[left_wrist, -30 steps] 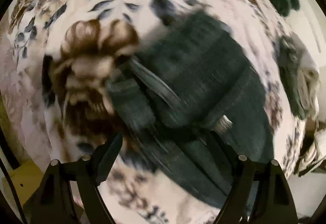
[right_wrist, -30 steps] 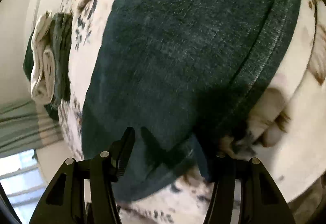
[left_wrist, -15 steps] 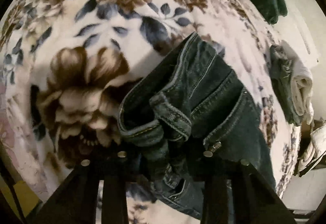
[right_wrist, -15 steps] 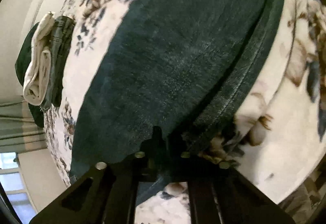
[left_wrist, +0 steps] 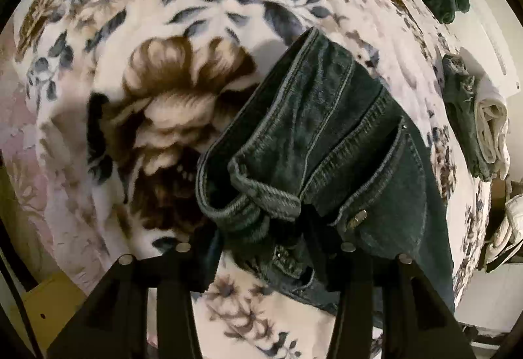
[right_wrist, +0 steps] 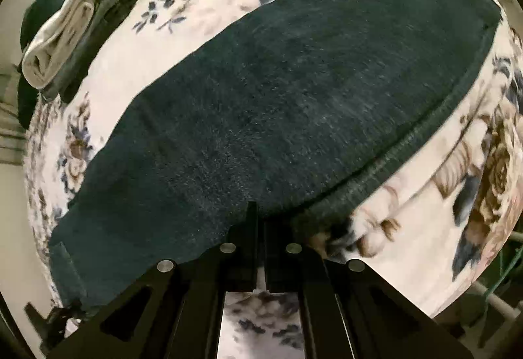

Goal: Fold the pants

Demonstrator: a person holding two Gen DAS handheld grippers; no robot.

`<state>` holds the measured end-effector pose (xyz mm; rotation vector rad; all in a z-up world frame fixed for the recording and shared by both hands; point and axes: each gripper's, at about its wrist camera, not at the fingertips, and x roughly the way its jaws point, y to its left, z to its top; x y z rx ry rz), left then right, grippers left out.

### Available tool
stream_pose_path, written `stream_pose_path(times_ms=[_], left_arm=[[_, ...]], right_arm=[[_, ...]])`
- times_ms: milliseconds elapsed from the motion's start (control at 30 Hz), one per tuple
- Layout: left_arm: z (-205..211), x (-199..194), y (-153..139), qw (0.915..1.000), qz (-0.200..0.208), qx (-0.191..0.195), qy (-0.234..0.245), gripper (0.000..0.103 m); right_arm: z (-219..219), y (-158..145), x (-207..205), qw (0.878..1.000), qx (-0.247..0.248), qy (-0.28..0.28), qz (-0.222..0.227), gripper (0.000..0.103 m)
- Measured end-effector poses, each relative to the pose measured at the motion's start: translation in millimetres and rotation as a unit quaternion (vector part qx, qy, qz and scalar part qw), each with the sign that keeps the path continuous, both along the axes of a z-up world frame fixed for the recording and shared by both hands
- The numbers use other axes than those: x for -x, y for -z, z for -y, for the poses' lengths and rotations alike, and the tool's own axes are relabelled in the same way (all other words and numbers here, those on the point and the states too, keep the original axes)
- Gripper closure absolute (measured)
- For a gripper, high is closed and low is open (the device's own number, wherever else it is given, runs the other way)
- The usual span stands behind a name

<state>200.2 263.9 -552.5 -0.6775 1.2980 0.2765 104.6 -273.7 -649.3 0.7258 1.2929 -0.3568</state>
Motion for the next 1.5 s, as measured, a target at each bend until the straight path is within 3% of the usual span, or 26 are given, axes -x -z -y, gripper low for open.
stream_pose_path(times_ms=[167, 267, 367, 533, 667, 733, 900, 1000, 1100, 1200, 1267, 1300, 1333, 1367, 1400, 1500], left_arm=[[-1, 11, -4, 0.9998, -0.006, 0.011, -0.017, 0.059], [-7, 13, 3, 0.9977, -0.002, 0.046, -0.049, 0.052], [-15, 16, 9, 0.9929, 0.012, 0.08, -0.088, 0.05], [-24, 16, 21, 0.9849, 0.026, 0.114, -0.127, 0.047], [-27, 18, 25, 0.9811, 0.015, 0.131, -0.142, 0.047], [-27, 31, 14, 0.9804, 0.02, 0.14, -0.138, 0.047], [-12, 43, -5, 0.9801, 0.033, 0.151, -0.124, 0.047], [-5, 28, 6, 0.981, 0.032, 0.151, -0.118, 0.047], [-4, 10, 29, 0.9813, 0.011, 0.152, -0.118, 0.046], [-10, 5, 44, 0.9764, 0.002, 0.166, -0.138, 0.045], [-12, 3, 45, 0.9761, 0.004, 0.162, -0.144, 0.045], [-11, 3, 43, 0.9774, 0.009, 0.154, -0.145, 0.046], [-10, 2, 40, 0.98, 0.012, 0.14, -0.141, 0.055], [-8, 3, 36, 0.9832, 0.016, 0.121, -0.136, 0.076], [-7, 4, 31, 0.9847, 0.03, 0.113, -0.129, 0.085], [-2, 5, 12, 0.9905, 0.055, 0.075, -0.101, 0.093]], right_arm=[[1, 11, -4, 1.0, -0.01, 0.008, -0.015, 0.098], [10, 28, -2, 0.996, -0.075, 0.047, -0.02, 0.093], [15, 46, 6, 0.981, -0.162, 0.103, 0.004, 0.09], [7, 61, 18, 0.959, -0.239, 0.148, 0.041, 0.088], [3, 63, 23, 0.95, -0.259, 0.164, 0.052, 0.087], [2, 57, 29, 0.946, -0.275, 0.167, 0.051, 0.087], [-30, 45, 30, 0.943, -0.306, 0.129, 0.037, 0.076], [-59, 57, 19, 0.946, -0.308, 0.104, 0.006, 0.055], [-69, 75, 9, 0.947, -0.3, 0.117, -0.003, 0.054], [-68, 79, 6, 0.939, -0.312, 0.145, 0.012, 0.05], [-71, 75, 6, 0.942, -0.303, 0.145, 0.02, 0.054], [-73, 72, 7, 0.948, -0.286, 0.138, 0.022, 0.07], [-76, 68, 7, 0.955, -0.267, 0.127, 0.019, 0.074], [-79, 63, 8, 0.958, -0.259, 0.122, 0.027, 0.083], [-81, 58, 9, 0.961, -0.25, 0.116, 0.03, 0.092], [-85, 39, 8, 0.968, -0.23, 0.097, 0.041, 0.096]])
